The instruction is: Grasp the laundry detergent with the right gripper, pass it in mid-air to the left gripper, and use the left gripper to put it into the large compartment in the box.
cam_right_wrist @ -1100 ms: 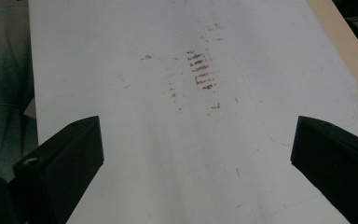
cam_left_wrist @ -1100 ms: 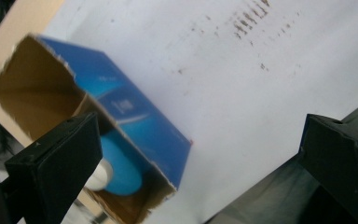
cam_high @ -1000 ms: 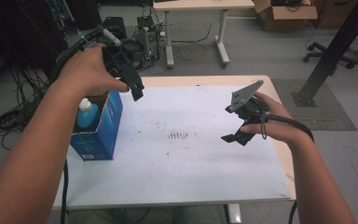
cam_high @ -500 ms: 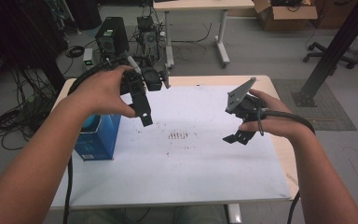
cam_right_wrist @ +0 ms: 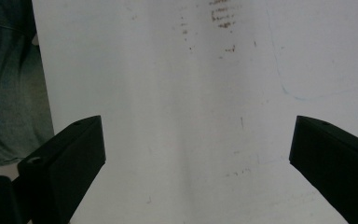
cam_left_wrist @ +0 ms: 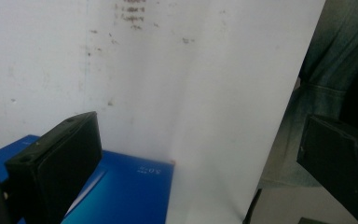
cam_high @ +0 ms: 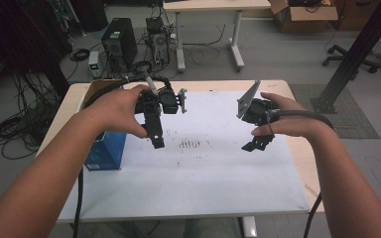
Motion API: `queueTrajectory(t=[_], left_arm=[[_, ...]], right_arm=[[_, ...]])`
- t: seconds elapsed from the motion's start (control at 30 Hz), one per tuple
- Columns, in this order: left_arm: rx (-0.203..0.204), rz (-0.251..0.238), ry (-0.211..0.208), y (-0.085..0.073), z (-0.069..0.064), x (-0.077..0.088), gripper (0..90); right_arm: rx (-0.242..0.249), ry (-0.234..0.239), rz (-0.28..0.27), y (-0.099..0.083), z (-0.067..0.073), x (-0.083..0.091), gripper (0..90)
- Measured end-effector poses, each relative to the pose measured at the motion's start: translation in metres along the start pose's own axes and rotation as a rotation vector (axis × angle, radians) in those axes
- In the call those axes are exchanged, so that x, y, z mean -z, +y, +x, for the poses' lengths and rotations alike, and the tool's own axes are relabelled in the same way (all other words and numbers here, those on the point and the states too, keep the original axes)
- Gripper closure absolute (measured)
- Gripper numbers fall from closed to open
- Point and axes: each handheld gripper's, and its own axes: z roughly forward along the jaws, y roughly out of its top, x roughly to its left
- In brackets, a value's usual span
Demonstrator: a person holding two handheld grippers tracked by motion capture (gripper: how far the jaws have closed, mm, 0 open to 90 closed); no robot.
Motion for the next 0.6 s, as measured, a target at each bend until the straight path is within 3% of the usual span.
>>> queueTrajectory(t=[0.23, 0.6], left_arm=[[-0.013, -0.001, -0.02, 0.0, 0.008, -0.007, 0.2], [-0.028, -0.004, -0.034, 0.002, 0.015, -0.009, 0.2]], right_arm=[[-0.019, 0.012, 0.032, -0.007, -0.005, -0.001, 3.6], [-0.003, 0.025, 0.074, -0.006, -0.007, -0.001, 3.8]])
